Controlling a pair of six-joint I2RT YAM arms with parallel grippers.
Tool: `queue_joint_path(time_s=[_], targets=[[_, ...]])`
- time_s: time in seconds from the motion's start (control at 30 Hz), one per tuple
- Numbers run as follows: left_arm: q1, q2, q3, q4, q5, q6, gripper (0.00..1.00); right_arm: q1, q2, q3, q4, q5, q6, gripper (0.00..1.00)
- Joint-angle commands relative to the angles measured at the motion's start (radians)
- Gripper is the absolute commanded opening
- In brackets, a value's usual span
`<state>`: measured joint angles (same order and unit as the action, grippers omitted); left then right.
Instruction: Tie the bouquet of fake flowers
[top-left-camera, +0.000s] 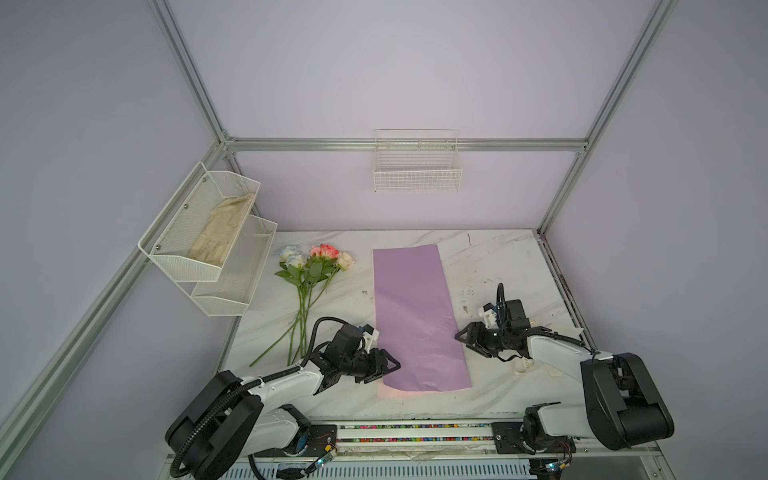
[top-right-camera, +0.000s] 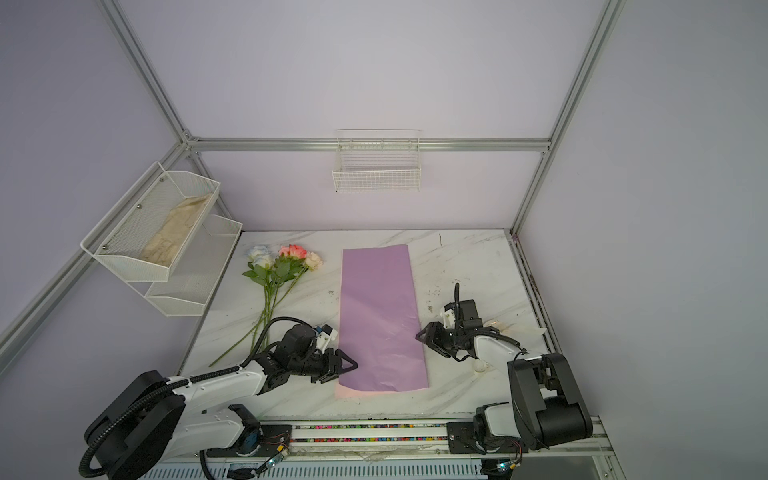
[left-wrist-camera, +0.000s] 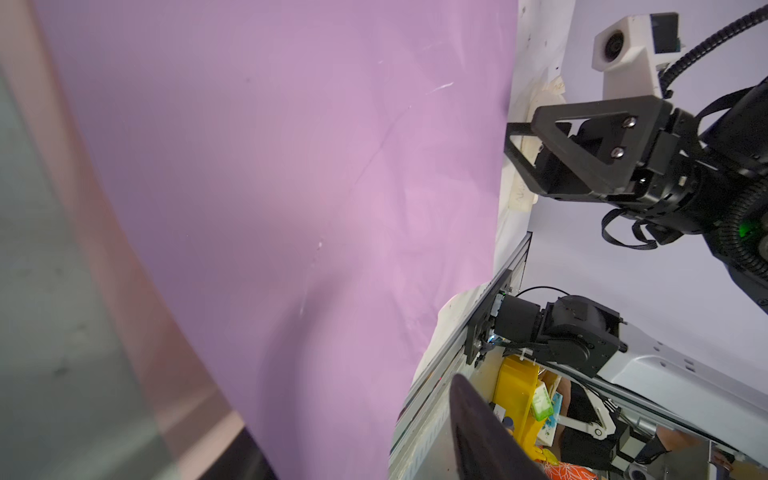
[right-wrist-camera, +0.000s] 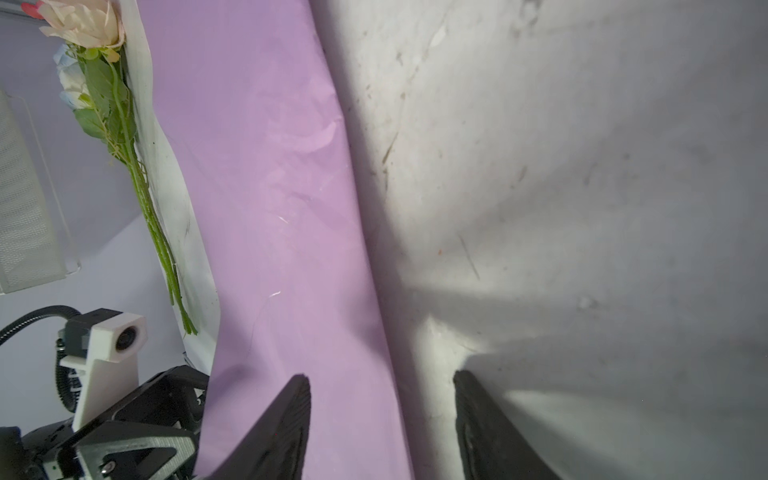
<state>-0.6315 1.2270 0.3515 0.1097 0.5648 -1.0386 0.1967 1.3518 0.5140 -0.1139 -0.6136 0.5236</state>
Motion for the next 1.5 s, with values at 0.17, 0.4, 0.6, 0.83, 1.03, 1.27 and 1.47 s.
queue_joint_path(time_s=[0.17,0.4,0.6,0.83,1.03,1.27,1.47], targets=[[-0.006,0.052,0.120,0.148,0.011,-0.043,0.22,0.014,-0.218,0.135,-0.168,0.245,-0.051,0.67],[0.000,0.053,0.228,0.122,0.004,-0.048,0.09,0.395,-0.399,0.182,-0.092,0.419,-0.160,0.65],[0.006,0.060,0.297,0.087,0.009,-0.052,0.05,0.856,-0.426,0.122,0.104,0.692,-0.339,0.65],[0.013,0.057,0.355,0.040,0.004,-0.051,0.05,1.217,-0.227,0.117,0.262,1.098,-0.592,0.78],[0.015,0.052,0.375,0.004,0.004,-0.038,0.05,1.250,-0.101,0.157,0.198,1.401,-0.616,0.82],[0.016,0.055,0.404,-0.040,0.001,-0.020,0.05,1.254,-0.156,0.123,0.146,1.424,-0.644,0.80],[0.016,0.051,0.420,-0.049,0.007,-0.017,0.05,1.254,-0.174,0.093,0.150,1.351,-0.707,0.73]])
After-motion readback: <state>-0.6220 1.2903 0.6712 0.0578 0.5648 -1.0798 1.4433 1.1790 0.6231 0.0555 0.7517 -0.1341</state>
